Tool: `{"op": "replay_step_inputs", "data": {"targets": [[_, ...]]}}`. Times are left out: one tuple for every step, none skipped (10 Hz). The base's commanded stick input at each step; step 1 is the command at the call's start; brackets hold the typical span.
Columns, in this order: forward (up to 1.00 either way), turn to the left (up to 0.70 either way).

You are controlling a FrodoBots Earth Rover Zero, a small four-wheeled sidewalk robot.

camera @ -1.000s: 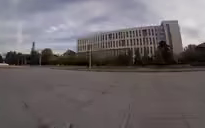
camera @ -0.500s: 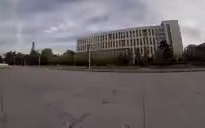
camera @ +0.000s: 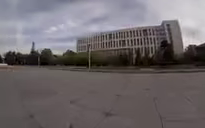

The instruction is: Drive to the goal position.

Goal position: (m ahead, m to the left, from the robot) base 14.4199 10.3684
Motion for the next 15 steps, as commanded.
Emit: {"op": "replay_step_inputs", "data": {"targets": [[0.91, 0.04], [0.91, 0.04], [0.92, 0.05], [0.92, 0.05], [0.92, 0.05], [0.92, 0.05], [0.92, 0.05], [0.92, 0.07], [0.92, 0.07], [0.92, 0.07], [0.92, 0.07], [0.92, 0.07], [0.92, 0.07], [0.92, 0.07], [0.92, 0.07]]}}
